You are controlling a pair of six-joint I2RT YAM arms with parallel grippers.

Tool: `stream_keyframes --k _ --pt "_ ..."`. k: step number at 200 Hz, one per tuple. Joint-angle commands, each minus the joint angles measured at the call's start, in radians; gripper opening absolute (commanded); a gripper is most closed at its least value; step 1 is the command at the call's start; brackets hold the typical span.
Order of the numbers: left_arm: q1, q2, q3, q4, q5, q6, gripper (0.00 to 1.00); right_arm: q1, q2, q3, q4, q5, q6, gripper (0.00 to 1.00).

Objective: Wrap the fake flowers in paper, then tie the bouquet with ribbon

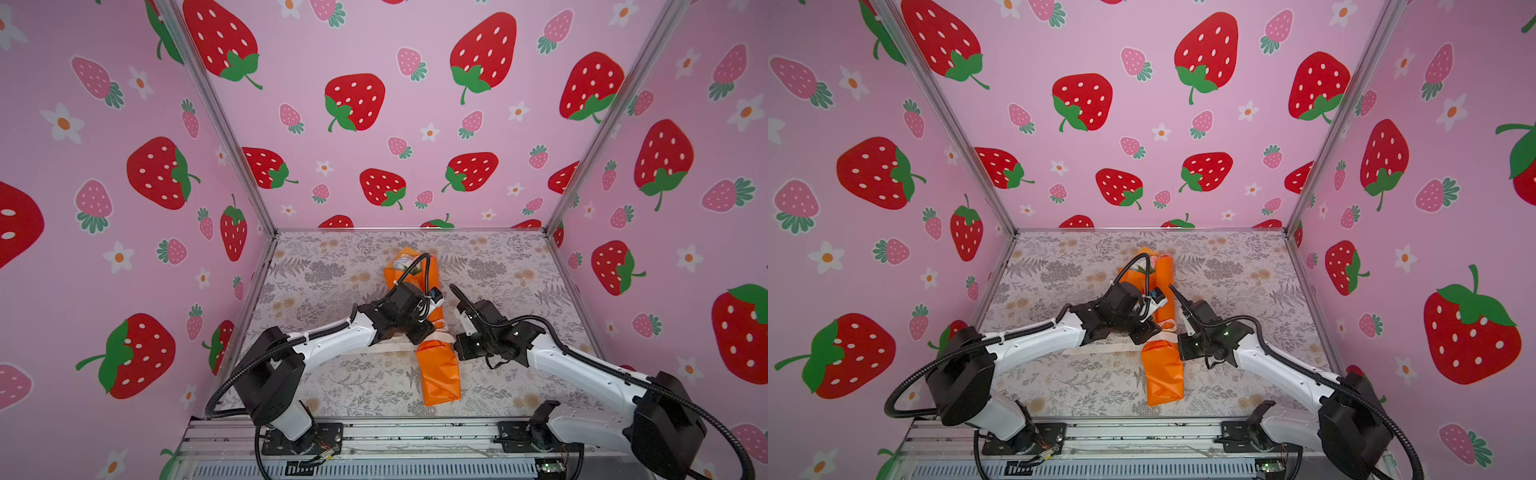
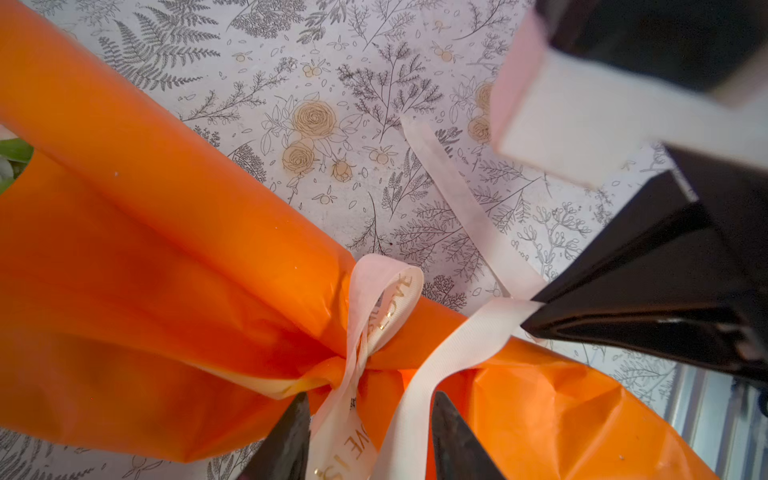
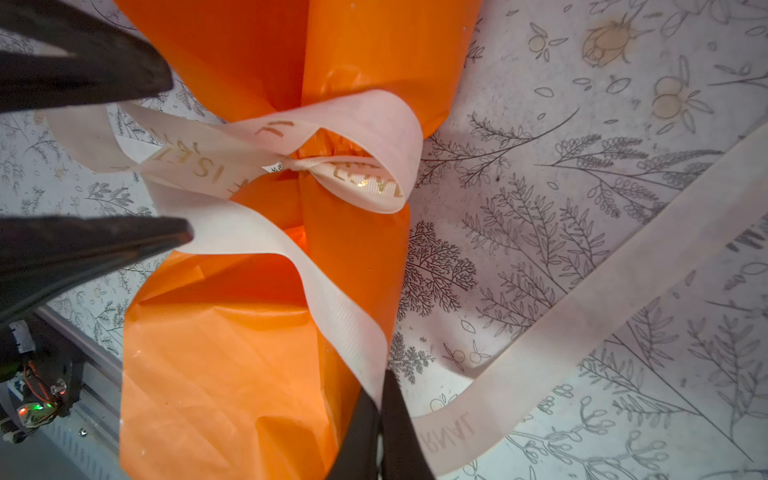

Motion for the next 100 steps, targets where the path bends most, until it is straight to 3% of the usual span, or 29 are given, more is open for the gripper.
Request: stream_keyframes --k 1,100 --pt "0.002 0.032 0.060 -0.054 -0.010 0.034 0.44 -0.004 -0.013 -0.008 0.007 -0.008 0.010 0.08" --pt "-0.008 0.096 0.095 -0.079 -0.030 0.043 0.24 -0.005 -0.016 -0.006 0.010 -0.011 0.016 0.08"
